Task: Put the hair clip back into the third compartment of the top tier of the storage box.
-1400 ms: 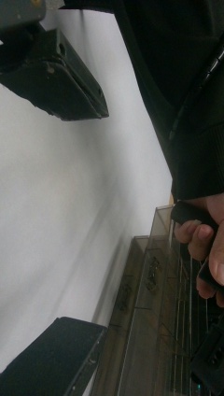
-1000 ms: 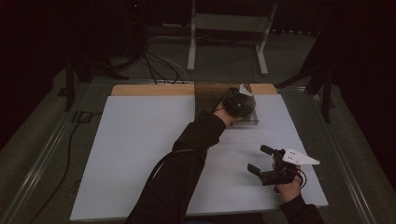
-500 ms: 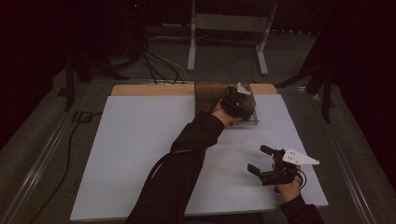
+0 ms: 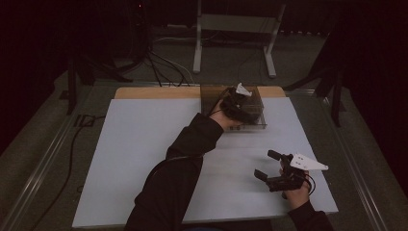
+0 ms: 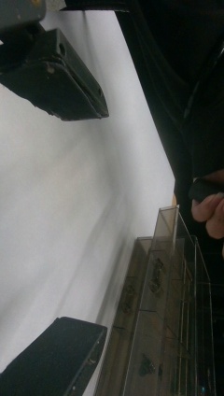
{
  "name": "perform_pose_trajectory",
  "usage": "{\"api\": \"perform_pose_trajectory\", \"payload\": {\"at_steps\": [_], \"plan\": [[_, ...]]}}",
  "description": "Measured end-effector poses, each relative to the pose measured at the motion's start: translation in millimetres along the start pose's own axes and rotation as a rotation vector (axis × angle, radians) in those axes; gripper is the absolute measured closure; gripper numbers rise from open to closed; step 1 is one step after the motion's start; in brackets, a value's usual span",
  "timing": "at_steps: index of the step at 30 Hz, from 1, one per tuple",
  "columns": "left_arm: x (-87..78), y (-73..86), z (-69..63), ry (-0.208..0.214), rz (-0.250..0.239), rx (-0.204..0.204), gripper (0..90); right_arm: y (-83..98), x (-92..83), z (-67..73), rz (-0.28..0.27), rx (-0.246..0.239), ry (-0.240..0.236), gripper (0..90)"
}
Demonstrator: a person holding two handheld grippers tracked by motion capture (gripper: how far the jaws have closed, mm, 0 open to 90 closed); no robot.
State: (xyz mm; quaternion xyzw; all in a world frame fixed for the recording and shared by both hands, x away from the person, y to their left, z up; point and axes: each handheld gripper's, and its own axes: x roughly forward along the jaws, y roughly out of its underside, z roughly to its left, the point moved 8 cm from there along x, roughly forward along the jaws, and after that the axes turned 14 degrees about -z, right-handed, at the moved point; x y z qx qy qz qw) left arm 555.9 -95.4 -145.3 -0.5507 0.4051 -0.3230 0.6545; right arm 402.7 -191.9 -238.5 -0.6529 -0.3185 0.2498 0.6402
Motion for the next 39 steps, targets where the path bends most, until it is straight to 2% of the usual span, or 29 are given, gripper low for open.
{"api": "perform_pose_trajectory", "payload": {"at_steps": [8,10,11,12,13,20,27,29,35,39], "plan": [[-16.0,0.8,-3.5,0.040,0.003,-0.003,13.8,0.7,-0.2,-0.6,0.002,-0.001,0.004,0.0],[-20.5,-1.0,-4.4,0.057,-0.008,-0.012,13.4,0.8,-0.2,-0.6,0.004,-0.003,0.005,0.0],[-23.6,-1.4,-5.8,0.085,-0.010,-0.013,13.1,0.9,0.1,-0.5,0.003,-0.002,0.004,0.0],[-25.2,-1.9,-6.5,0.099,-0.012,-0.016,8.9,1.3,0.2,-0.4,0.005,-0.002,0.004,0.0],[-27.5,-2.6,-6.4,0.098,-0.016,-0.018,7.8,1.5,0.3,-0.3,0.006,-0.004,0.004,0.0],[-40.0,-2.3,-8.5,0.161,-0.017,-0.021,1.2,1.4,0.0,-0.4,0.008,-0.005,0.005,0.0],[-52.7,-3.4,-6.3,0.191,-0.068,-0.027,0.6,1.2,0.5,-0.8,0.006,-0.003,0.006,0.0],[-56.2,-2.6,-4.9,0.189,-0.068,-0.025,0.6,1.5,0.7,-0.4,0.009,-0.005,0.003,0.0],[-66.2,0.5,-3.9,0.217,-0.065,-0.036,0.6,2.0,0.9,-0.6,0.011,-0.005,0.002,0.0],[-70.6,1.4,-2.5,0.216,-0.074,-0.044,0.6,2.2,1.6,0.2,0.012,-0.005,0.002,0.0]]}}
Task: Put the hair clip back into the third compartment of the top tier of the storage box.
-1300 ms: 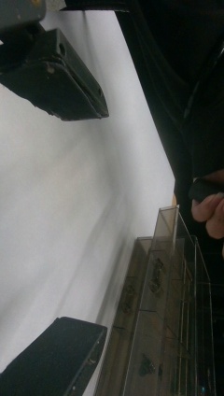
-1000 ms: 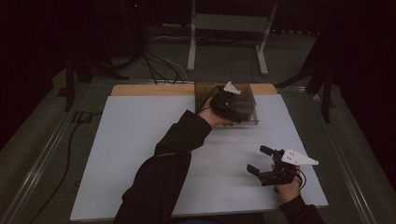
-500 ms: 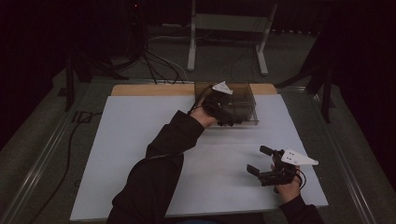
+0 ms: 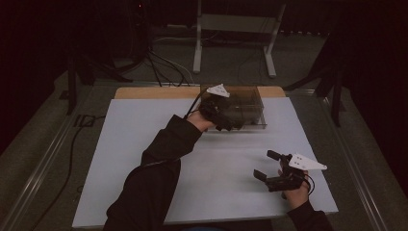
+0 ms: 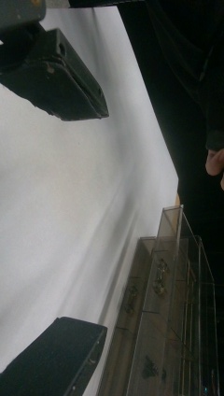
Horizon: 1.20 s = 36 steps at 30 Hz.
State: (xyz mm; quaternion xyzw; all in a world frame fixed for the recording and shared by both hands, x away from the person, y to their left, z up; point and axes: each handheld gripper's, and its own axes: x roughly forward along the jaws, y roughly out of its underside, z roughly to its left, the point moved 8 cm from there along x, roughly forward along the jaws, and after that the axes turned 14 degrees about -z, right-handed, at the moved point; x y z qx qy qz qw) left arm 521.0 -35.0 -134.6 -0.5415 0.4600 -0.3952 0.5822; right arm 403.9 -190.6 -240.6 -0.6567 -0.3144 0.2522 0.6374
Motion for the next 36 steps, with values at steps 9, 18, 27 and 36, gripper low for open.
{"api": "perform_pose_trajectory", "payload": {"at_steps": [9,18,27,36], "plan": [[-17.0,6.7,4.9,-0.013,0.001,-0.003,0.6,0.8,0.8,0.3,0.004,-0.004,-0.001,0.0],[-37.8,11.9,7.2,-0.034,-0.022,-0.011,0.6,1.2,1.3,0.5,0.006,0.003,0.001,0.0],[-61.1,24.6,9.9,-0.055,-0.019,-0.016,0.6,2.0,2.8,0.9,0.009,0.001,-0.002,0.0],[-84.9,40.8,14.4,-0.080,-0.033,-0.018,0.6,2.1,3.3,0.9,0.010,0.001,0.001,0.0]]}}
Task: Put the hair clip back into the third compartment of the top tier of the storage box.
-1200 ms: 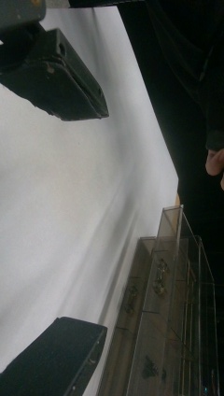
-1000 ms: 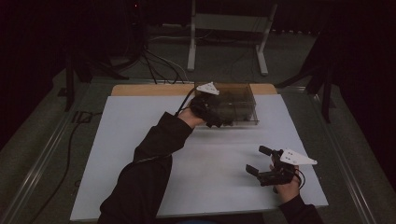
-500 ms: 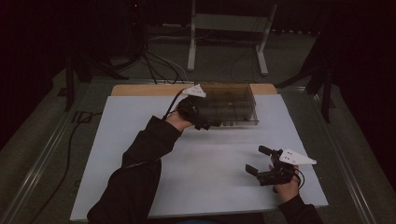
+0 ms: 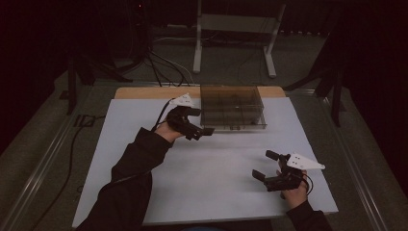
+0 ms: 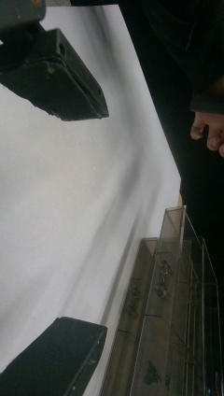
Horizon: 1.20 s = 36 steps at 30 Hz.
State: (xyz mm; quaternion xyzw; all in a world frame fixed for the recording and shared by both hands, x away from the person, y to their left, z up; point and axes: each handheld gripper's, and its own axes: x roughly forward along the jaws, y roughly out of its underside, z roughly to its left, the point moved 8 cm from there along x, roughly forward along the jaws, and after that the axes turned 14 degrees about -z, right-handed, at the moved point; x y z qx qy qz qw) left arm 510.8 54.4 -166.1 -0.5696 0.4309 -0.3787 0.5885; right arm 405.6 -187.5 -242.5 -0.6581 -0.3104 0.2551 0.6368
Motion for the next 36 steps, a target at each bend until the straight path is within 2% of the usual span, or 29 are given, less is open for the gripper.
{"api": "perform_pose_trajectory", "payload": {"at_steps": [3,8,10,12,20,29,36], "plan": [[-8.2,7.8,2.1,-0.010,0.005,-0.012,0.6,-0.1,0.0,-0.3,0.000,0.000,0.001,0.0],[-20.7,21.5,4.2,-0.025,0.012,-0.008,0.6,-0.2,0.0,-0.2,0.000,0.001,0.000,0.0],[-24.0,26.3,4.3,-0.025,0.010,-0.025,0.6,0.1,0.0,-0.1,0.001,0.001,0.001,0.0],[-27.4,31.6,5.1,-0.033,0.016,-0.020,0.6,0.3,0.2,0.2,0.003,0.001,0.000,0.0],[-39.5,51.2,3.7,-0.036,0.021,-0.040,0.6,0.8,0.8,0.1,0.005,0.003,0.001,0.0],[-60.1,73.7,4.0,-0.046,0.003,-0.065,0.6,1.0,1.0,0.3,0.007,-0.003,0.001,0.0],[-70.7,89.4,-0.3,-0.051,0.016,-0.070,0.6,1.0,1.7,0.5,0.007,-0.008,0.001,0.0]]}}
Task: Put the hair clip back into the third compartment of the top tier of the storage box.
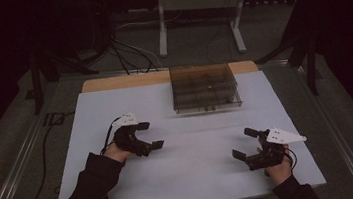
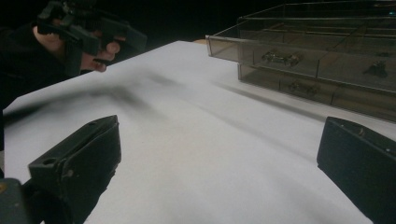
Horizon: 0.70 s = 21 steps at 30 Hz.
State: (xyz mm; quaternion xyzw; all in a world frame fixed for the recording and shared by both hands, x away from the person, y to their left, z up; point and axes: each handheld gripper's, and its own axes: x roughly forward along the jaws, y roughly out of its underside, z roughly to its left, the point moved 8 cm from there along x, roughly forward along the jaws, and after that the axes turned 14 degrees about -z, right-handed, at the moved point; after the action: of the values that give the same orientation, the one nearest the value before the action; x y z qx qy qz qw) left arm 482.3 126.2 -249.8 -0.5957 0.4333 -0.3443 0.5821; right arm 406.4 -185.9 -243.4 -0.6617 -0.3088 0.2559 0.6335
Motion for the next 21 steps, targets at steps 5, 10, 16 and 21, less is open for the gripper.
{"api": "perform_pose_trajectory", "payload": {"at_steps": [5,10,16,21], "plan": [[-8.2,13.0,-1.2,-0.012,0.007,-0.008,0.6,0.8,0.2,0.4,0.006,0.002,-0.001,0.0],[-16.4,24.5,-0.6,-0.021,0.008,-0.016,0.6,1.1,0.6,1.3,0.008,0.001,-0.003,0.0],[-27.6,44.6,-1.9,-0.038,0.033,-0.017,0.6,1.1,0.5,1.0,0.008,-0.001,-0.002,0.0],[-39.8,56.5,-3.7,-0.050,0.019,-0.034,0.6,1.9,0.9,0.8,0.011,0.001,-0.003,0.0]]}}
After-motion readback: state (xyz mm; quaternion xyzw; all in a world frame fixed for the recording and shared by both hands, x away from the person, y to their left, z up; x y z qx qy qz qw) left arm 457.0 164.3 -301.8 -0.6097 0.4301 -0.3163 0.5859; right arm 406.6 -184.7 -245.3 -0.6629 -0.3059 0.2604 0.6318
